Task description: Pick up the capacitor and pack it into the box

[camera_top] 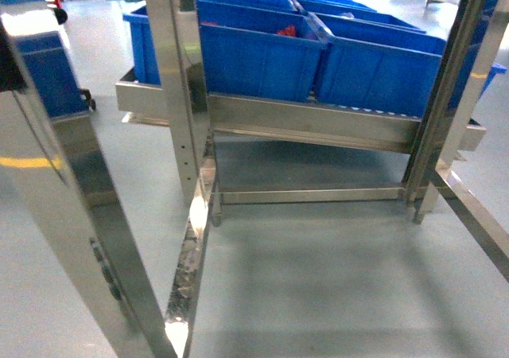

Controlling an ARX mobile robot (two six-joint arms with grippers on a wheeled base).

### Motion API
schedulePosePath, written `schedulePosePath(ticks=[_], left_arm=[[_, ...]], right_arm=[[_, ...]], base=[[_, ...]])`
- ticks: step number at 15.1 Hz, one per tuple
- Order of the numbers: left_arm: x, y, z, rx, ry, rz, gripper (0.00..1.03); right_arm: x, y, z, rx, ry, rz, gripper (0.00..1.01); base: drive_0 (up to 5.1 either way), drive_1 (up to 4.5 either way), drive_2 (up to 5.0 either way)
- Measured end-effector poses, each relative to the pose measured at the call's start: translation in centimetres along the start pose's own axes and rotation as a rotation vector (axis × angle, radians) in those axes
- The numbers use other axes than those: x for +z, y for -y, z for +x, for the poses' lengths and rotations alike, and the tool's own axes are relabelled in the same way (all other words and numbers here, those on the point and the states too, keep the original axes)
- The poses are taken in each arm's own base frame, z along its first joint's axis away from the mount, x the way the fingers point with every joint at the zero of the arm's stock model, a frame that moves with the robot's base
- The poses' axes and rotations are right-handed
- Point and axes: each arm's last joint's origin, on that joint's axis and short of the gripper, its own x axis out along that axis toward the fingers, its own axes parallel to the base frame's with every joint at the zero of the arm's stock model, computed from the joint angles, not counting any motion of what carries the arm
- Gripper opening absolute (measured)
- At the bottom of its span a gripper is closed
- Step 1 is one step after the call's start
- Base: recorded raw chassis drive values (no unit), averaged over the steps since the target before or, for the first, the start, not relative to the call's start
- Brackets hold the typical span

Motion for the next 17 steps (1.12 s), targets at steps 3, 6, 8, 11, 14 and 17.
schedulePosePath(ticks=[3,6,8,11,14,17], left_arm=[[0.0,0.0,0.0,0.0,0.0,0.0,0.44],[-0.01,0.0,0.0,0.0,-0.002,0.0,0.44],[0.01,0.0,0.0,-0.001,0.001,0.0,0.44],[0.0,0.0,0.0,-0.001,0.0,0.0,0.44],[0.0,0.0,0.0,0.0,0.0,0.0,0.44],[-0.01,-0.01,0.0,0.002,-0.001,0.0,0.44]], right_arm=[[-0.01,0.0,0.0,0.0,-0.001,0.0,0.98],[-0.03,0.0,0.0,-0.001,-0.003,0.0,0.98],[-0.02,0.0,0.0,0.0,-0.002,0.0,0.98],[-0.01,0.0,0.0,0.0,-0.001,0.0,0.98],[0.0,0.0,0.0,0.0,0.0,0.0,0.98],[-0.01,0.0,0.0,0.0,-0.001,0.0,0.98]], base=[[-5.0,2.49,2.5],[-4.9,2.53,2.5],[-5.0,2.47,2.5],[-4.9,2.51,2.5],[-5.0,2.48,2.5],[-5.0,2.45,2.4]])
